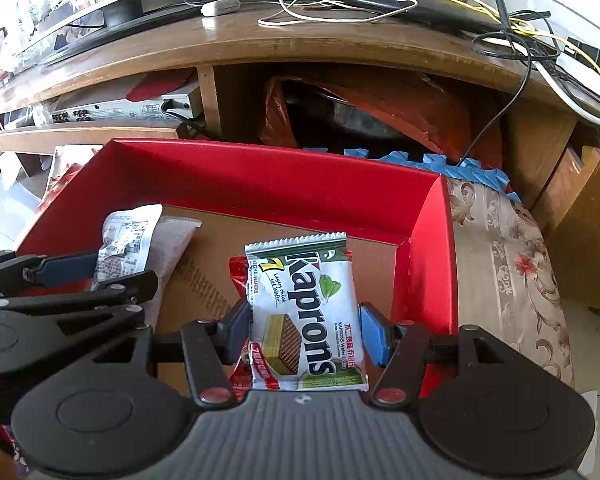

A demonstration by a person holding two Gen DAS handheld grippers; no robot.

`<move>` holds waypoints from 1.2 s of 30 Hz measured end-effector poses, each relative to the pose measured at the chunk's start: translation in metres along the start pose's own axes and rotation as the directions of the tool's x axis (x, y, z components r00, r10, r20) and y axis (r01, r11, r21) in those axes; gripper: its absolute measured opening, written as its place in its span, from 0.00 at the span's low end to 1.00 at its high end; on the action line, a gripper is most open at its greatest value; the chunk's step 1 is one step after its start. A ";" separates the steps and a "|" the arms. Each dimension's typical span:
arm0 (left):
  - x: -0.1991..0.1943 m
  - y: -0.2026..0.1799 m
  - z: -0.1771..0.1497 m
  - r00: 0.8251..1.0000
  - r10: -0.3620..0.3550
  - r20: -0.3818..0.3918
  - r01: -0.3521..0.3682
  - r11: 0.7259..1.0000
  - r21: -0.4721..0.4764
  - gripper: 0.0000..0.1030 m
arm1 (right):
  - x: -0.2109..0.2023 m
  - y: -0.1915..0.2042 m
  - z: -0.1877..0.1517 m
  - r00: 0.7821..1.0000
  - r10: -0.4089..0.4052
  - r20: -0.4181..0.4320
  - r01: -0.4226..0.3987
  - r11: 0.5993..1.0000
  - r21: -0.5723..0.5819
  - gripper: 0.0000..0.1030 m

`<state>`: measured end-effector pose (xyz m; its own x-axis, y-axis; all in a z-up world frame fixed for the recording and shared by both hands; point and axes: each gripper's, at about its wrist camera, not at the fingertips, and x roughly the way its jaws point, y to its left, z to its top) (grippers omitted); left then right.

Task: Organize snacks
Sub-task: 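Lower both held packets down into the red box, then open both tools to release the packets inside the red box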

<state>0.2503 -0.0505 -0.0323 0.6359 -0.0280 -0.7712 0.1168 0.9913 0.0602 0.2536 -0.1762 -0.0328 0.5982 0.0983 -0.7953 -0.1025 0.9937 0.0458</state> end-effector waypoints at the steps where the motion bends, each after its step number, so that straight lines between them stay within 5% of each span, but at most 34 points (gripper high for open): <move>1: 0.000 0.000 0.000 1.000 0.001 -0.001 -0.001 1.000 -0.001 0.52 | 0.000 0.000 0.000 1.000 0.000 0.000 0.000 1.000 0.000 0.62; 36: -0.026 0.009 0.001 0.999 -0.010 0.045 0.012 0.999 -0.030 0.72 | -0.027 -0.006 0.001 0.999 -0.010 0.039 0.009 1.000 0.024 0.65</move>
<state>0.2355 -0.0410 -0.0116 0.6680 -0.0441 -0.7429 0.1014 0.9943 0.0321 0.2389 -0.1846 -0.0113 0.6298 0.0908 -0.7714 -0.0784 0.9955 0.0532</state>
